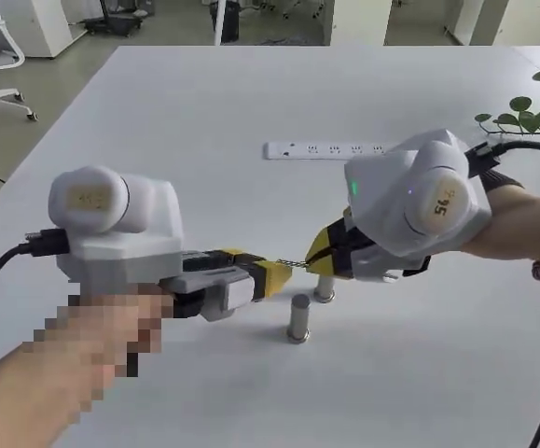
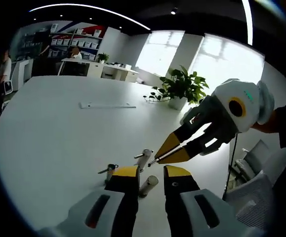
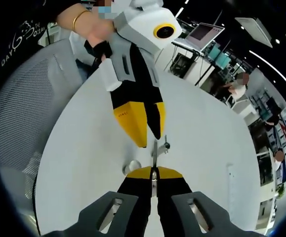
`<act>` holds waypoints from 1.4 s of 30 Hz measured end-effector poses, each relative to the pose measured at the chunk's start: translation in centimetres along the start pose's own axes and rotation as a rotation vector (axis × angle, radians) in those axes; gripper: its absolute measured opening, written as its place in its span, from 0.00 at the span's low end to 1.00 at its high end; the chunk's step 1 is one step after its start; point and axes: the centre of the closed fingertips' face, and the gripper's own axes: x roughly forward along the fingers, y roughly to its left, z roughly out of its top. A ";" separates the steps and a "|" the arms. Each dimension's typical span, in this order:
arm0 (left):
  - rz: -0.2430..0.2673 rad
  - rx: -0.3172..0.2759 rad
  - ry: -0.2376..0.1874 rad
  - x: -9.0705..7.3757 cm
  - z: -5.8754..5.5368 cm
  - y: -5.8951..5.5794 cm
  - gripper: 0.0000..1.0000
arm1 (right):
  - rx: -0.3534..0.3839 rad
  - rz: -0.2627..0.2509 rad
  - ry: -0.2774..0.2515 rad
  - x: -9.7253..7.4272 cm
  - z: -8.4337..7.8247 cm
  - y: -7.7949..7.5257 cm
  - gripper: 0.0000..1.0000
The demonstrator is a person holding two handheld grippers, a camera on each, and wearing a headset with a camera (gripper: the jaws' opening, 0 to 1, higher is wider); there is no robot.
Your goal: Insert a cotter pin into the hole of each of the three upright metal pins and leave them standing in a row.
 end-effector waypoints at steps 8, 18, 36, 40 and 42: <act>-0.024 -0.028 -0.004 0.2 0.0 -0.5 0.12 | -0.040 0.001 -0.001 -0.2 0.4 0.2 0.00; -0.064 -0.082 -0.010 0.5 0.2 -1.2 0.03 | -0.074 0.003 -0.021 -0.5 1.3 0.5 0.00; -0.068 -0.022 -0.014 0.7 0.2 -1.2 0.00 | 0.022 0.000 -0.052 -0.7 1.3 0.5 0.00; -0.074 -0.019 -0.021 0.6 0.4 -1.2 0.00 | 0.126 0.009 -0.091 -0.9 1.4 0.3 0.00; -0.070 -0.007 -0.019 0.5 0.4 -1.1 0.00 | 0.168 0.022 -0.104 -1.0 1.4 0.4 0.00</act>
